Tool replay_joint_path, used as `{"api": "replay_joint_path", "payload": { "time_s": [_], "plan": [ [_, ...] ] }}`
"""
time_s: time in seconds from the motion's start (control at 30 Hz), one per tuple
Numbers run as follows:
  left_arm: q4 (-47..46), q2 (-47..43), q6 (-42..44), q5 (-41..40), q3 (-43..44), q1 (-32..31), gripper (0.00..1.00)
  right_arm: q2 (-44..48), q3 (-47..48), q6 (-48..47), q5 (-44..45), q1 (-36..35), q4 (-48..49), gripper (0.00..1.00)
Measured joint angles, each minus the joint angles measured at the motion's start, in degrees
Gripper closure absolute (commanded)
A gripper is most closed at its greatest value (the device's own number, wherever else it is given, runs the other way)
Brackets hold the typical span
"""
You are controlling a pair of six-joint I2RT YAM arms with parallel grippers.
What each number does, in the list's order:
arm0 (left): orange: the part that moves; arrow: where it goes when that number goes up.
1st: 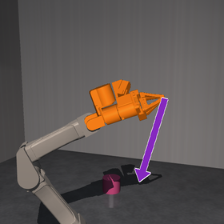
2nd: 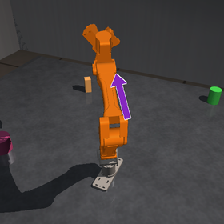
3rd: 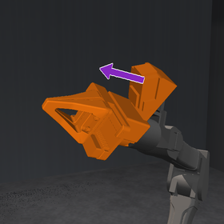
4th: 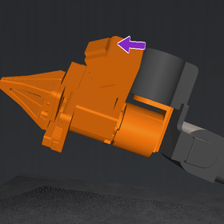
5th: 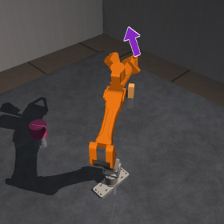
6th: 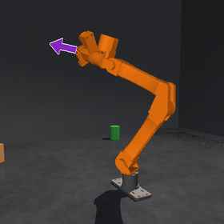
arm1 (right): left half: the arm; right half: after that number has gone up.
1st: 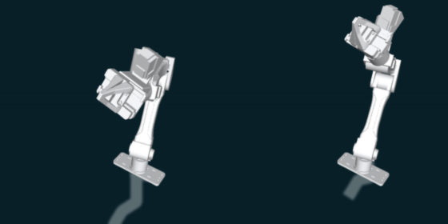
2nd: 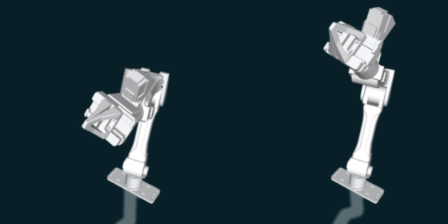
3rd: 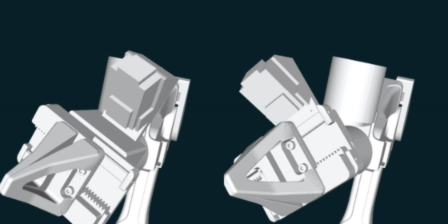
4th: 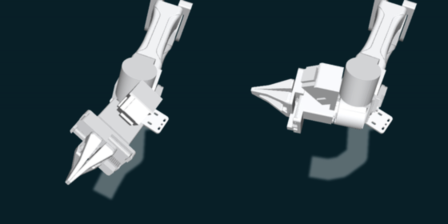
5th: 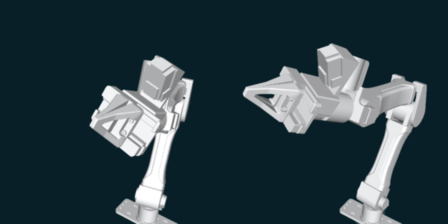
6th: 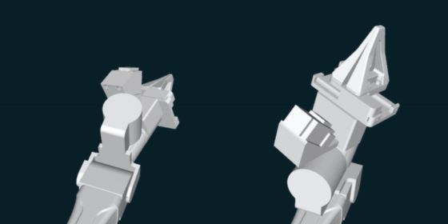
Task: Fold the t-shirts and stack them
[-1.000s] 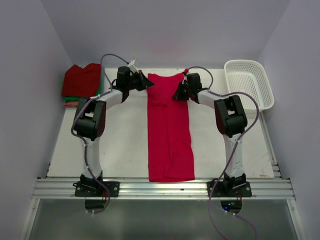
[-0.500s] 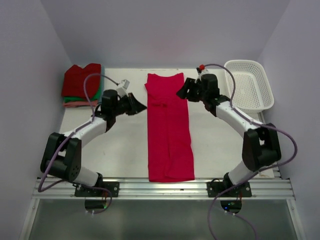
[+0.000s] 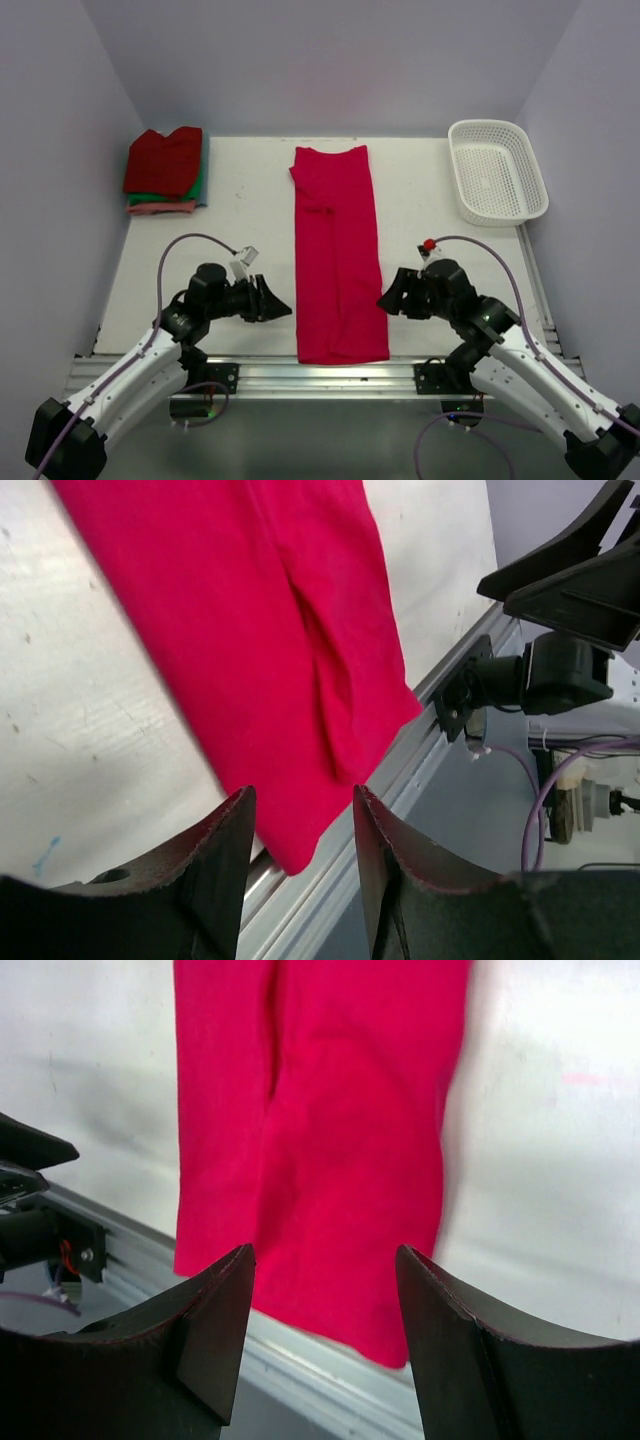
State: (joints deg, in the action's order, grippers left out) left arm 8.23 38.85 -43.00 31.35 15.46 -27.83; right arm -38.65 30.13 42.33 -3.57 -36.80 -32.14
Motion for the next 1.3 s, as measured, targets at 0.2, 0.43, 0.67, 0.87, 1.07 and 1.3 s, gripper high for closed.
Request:
{"api": "replay_joint_path", "payload": {
  "time_s": [0.2,0.43,0.67,0.87,1.07,1.3],
  "plan": [
    [2.7,0.8,-5.2,-0.3,-5.1,-4.7,0.48,4.8,-3.1,6.4,-1.4,-0.3,-8.9,0.38],
    [-2.1,11.2,-11.1,-1.0,-7.2,-14.8,0.44,-0.3,-7.4,10.6,-5.2,-0.3,-11.9,0.4],
    [-11.3,17.6,-15.6,-2.9,-7.1,-21.1,0.43,-2.1,-12.5,14.4,-11.1,-0.3,-10.2,0.44],
    [-14.4,19.9,-17.4,-4.1,-7.1,-22.6,0.44,-1.7,-14.1,16.2,-13.0,-0.4,-8.0,0.51],
    [-19.8,25.7,-18.5,-5.2,-7.6,-23.5,0.85,-3.7,-15.7,17.4,-14.8,-0.4,-4.7,0.79],
    [-23.5,28.1,-19.0,-5.7,-8.1,-24.1,1.0,-4.3,-16.3,17.7,-15.0,-0.4,-4.2,1.0]
  ]
}}
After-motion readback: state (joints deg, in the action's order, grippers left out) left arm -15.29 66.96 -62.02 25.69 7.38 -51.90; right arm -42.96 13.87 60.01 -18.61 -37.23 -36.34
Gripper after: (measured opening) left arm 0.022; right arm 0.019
